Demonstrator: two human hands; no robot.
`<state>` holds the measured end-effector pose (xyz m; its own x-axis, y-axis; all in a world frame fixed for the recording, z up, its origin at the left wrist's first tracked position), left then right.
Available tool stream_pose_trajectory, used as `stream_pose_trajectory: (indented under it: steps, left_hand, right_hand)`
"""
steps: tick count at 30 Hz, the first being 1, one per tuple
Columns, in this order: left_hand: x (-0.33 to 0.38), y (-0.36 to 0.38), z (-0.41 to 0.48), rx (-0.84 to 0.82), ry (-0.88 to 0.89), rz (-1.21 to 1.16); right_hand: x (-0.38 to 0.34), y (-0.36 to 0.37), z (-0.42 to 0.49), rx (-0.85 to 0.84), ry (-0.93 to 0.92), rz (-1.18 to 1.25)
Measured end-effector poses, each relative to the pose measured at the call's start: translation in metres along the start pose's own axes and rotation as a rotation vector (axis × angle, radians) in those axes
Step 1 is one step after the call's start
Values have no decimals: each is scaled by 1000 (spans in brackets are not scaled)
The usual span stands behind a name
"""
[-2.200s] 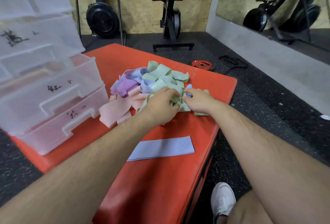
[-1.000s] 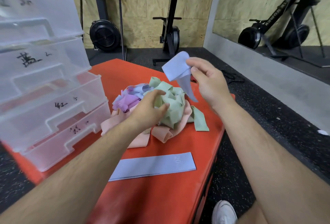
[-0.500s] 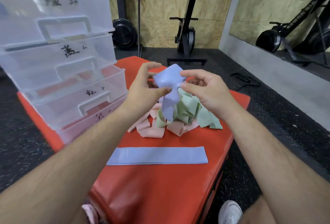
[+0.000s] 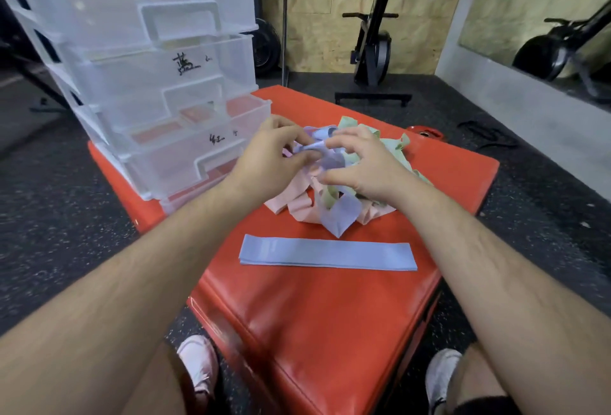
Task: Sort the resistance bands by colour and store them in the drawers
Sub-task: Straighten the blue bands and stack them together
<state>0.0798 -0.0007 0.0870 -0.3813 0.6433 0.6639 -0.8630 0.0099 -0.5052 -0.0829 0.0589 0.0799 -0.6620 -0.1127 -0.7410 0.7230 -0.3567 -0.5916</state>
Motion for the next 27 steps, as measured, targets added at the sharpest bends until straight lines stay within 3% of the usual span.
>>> stream_pose_trajectory:
  steps: [3, 10, 15, 21, 27]
  left_hand:
    - [1, -5, 2, 3, -61, -16]
    - [-3, -11, 6, -15, -198, -131]
    - [-2, -12, 5, -32, -233, -214]
    - [-16, -23, 7, 121, -364, -382]
    - [-36, -28, -3, 138, -477, -444]
  right_hand:
    - [-3, 7, 4, 63, -34, 98]
    - [1, 18, 5, -1, 53, 194]
    - [-6, 18, 4, 19, 6, 238]
    - [7, 17, -2, -177, 53, 149]
    - [28, -3, -16, -362, 138, -3]
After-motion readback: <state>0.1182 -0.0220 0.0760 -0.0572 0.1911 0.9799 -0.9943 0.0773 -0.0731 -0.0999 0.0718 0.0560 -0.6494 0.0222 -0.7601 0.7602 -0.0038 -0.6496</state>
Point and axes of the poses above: each hand's wrist, its own z-axis towards the middle knuckle, its own y-axis out of the palm, x = y × z, the point moved 4 cm from there along z, towards the middle knuckle, and after that the axes turned 8 degrees about x, right-handed, at the moved point
